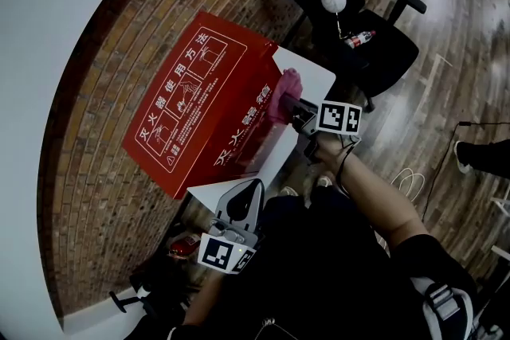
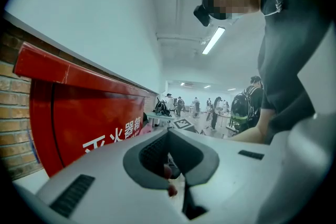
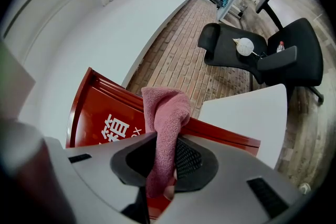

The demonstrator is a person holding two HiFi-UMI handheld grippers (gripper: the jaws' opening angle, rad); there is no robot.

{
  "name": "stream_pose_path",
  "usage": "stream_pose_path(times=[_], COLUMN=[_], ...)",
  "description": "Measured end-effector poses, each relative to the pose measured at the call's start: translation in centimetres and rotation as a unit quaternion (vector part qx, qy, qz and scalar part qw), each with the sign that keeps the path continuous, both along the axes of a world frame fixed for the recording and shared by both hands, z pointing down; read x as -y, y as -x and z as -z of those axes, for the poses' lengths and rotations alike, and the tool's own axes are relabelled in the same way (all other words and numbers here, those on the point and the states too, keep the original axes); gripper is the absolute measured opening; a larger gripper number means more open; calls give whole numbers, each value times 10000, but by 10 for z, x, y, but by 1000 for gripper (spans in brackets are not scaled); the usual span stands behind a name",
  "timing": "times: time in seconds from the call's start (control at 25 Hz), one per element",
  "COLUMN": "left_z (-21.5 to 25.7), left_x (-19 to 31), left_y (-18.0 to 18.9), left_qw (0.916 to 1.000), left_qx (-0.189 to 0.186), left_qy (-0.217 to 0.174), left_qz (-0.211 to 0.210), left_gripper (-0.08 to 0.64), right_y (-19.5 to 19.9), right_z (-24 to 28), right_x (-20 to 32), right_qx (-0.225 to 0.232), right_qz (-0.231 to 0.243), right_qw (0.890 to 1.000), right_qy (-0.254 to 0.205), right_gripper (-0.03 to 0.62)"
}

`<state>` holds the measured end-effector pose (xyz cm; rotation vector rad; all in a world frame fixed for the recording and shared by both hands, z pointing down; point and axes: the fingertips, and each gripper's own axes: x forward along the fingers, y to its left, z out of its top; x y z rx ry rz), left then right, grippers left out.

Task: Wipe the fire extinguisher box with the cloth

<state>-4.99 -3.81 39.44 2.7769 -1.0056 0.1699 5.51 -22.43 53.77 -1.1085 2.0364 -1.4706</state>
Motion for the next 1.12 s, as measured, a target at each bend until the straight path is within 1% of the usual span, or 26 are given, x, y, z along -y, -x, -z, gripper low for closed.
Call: stream_pose_path(times=[0.4, 0.56, 0.88, 1.12], left_z=[-5, -9, -10, -12], left_x=[3, 2, 7, 7], left_y=[2, 3, 4, 5], left_qw=[9999, 9998, 9997, 9997], left_qx=[33, 11, -42, -10], left_qy=[44, 139, 146, 111], left_qz=[101, 132, 209, 196], left_gripper=[20, 20, 20, 20], right_y=[-2, -2, -2, -2], right_z=[-27, -36, -62, -84], right_x=[3, 4, 4, 3], right_qx=[-117, -184, -350, -390], right_qz=[9, 24, 58, 37], right_qw=[9996, 9994, 9981, 9971], right_qy=[240, 307, 503, 652], right_gripper=[84, 84, 84, 84])
